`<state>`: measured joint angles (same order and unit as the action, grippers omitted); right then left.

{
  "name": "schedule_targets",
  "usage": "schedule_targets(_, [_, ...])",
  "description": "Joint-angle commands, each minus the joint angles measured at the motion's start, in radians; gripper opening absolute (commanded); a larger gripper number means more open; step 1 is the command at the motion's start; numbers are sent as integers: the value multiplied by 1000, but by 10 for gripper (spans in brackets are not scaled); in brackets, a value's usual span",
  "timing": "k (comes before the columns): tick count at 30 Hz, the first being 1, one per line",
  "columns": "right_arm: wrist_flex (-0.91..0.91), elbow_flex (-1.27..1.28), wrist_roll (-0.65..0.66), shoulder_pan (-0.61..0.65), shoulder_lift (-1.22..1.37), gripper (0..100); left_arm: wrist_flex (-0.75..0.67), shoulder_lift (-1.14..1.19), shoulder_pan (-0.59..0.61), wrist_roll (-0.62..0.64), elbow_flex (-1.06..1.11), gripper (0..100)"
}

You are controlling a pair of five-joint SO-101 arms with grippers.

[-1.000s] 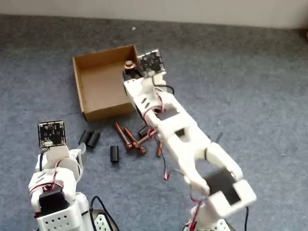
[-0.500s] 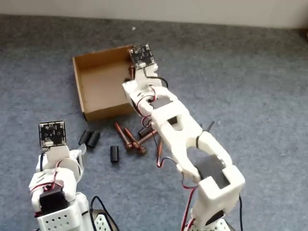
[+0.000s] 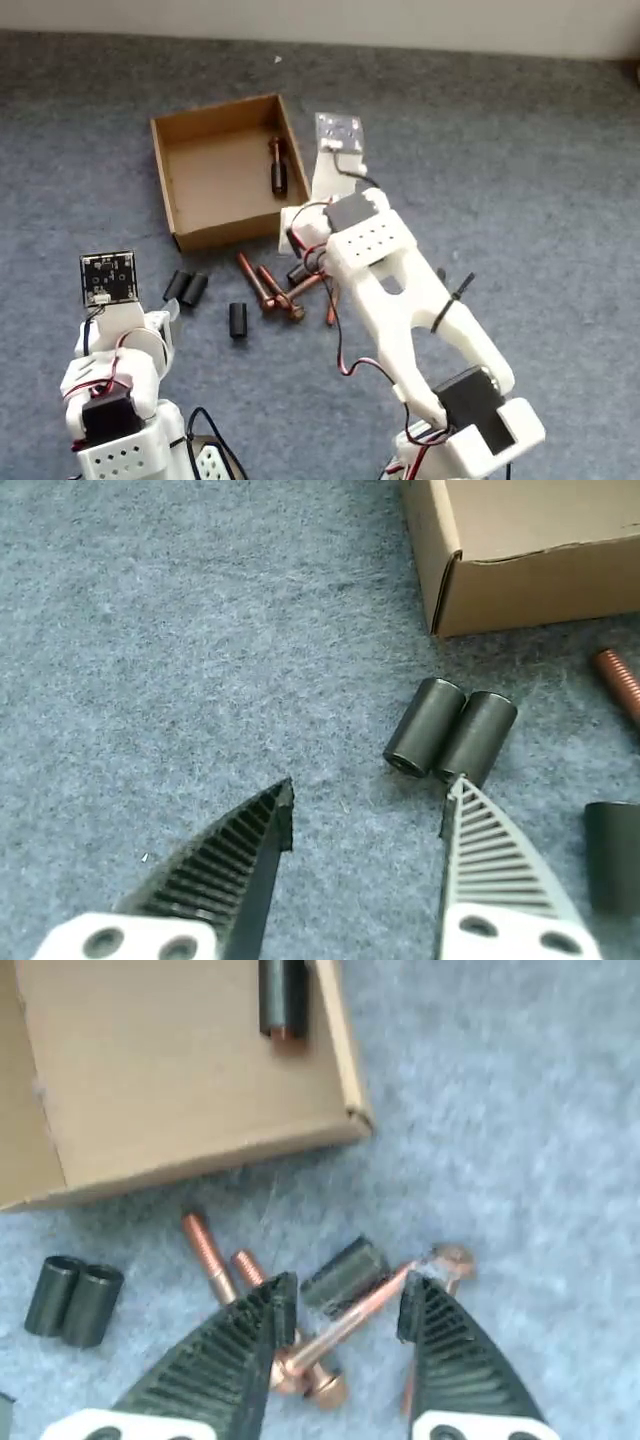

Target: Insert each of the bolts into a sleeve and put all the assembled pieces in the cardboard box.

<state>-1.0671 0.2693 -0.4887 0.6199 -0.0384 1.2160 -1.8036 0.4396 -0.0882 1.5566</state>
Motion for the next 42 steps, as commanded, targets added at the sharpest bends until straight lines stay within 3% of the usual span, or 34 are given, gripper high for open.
schedule_targets(1, [-21, -59, -84, 38, 35, 159, -5, -7, 13, -11, -5, 255])
schedule_targets(6, [10, -61, -157, 61, 108, 159, -2, -7, 13, -11, -5, 255])
schedule_targets(18, [143, -61, -157, 64, 249, 159, -2, -7, 13, -11, -5, 255])
schedule_targets(32, [143, -61, -152, 64, 400, 158, 2, -7, 13, -11, -4, 255])
schedule_targets(38, [142, -59, -114, 58, 401, 5, -5, -7, 13, -11, 12, 255])
schedule_targets(42, [77, -87, -34, 61, 340, 4, -5, -7, 13, -11, 13, 255])
